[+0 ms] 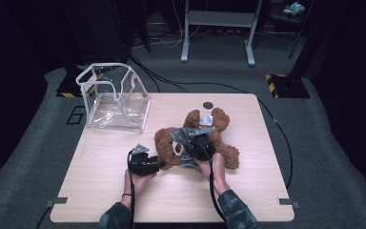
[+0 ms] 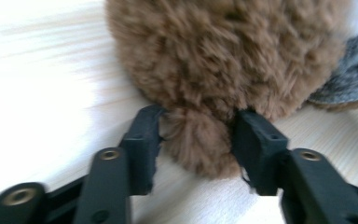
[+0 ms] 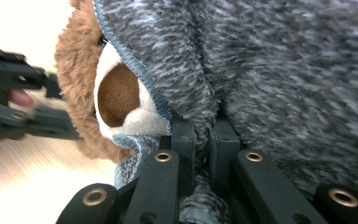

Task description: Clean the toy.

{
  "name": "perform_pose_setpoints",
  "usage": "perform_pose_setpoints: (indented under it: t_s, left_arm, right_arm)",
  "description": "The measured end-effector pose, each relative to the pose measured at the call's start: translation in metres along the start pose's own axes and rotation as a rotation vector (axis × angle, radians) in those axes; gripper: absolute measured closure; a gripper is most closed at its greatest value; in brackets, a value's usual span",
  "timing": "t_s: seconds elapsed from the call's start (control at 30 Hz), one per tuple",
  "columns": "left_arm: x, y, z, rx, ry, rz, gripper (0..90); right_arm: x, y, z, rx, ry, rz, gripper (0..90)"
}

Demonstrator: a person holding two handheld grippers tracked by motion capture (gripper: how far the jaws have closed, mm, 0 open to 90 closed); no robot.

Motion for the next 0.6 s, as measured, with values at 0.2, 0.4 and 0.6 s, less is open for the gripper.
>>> perform_pose_setpoints:
  t_s: [0.2,0.4,0.6]
  left_arm:
    - [-0.017,0.006,0.003,0.028,0.006,0.017,42.9]
    - [-0.020,0.007,0.004,0.016,-0.010,0.016,41.6]
    - [-0.019,0.011,0.004,0.018,-0.002,0.031,42.4]
  right_arm:
    - [-0.004,0.003,0.003,0.006,-0.014,-0.001,83.2]
    - [-0.013,0.005,0.009,-0.008,-0.027,-0.004,83.0]
    - [-0.041,0.023,0.034,-0.061,-0.105,0.024,83.0]
Point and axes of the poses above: each handheld gripper's, and its own axes: x roughly forward along the jaws, z roughly out of its top, y roughly to its left, the point moved 7 cm from there along x, roughly forward along the jaws, and after that the axes turned 5 degrees about z, right-handed, at the moved point
